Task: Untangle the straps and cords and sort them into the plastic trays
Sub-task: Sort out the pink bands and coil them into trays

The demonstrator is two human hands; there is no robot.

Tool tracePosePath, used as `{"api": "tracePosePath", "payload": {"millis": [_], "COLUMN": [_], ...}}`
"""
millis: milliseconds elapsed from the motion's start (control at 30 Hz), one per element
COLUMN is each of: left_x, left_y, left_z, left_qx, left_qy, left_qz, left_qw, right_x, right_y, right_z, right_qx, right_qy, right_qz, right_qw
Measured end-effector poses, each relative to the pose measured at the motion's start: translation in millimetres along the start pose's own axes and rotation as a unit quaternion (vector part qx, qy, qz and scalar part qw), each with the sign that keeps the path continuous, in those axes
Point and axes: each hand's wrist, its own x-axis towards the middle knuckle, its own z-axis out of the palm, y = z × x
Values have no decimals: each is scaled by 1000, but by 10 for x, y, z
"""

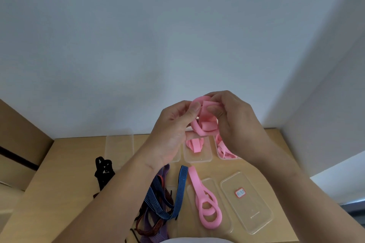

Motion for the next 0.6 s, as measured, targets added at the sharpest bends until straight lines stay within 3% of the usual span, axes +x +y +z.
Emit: {"api": "tracePosePath", "payload": {"millis": [433, 600], "left_x": [9, 13], "left_y": [-121, -131], "left_z": [-65, -85], "left_qx": [-11, -42], "left_qy": [0, 12], "left_qz": [-47, -72], "left_qw": [999, 996], "right_x": [-38, -34], "right_y": [123, 166], "right_z": [-30, -59], "right_qx": [195, 329], "right_qy": [-21, -28], "right_qz": [202, 250], "right_qw": [959, 910]}}
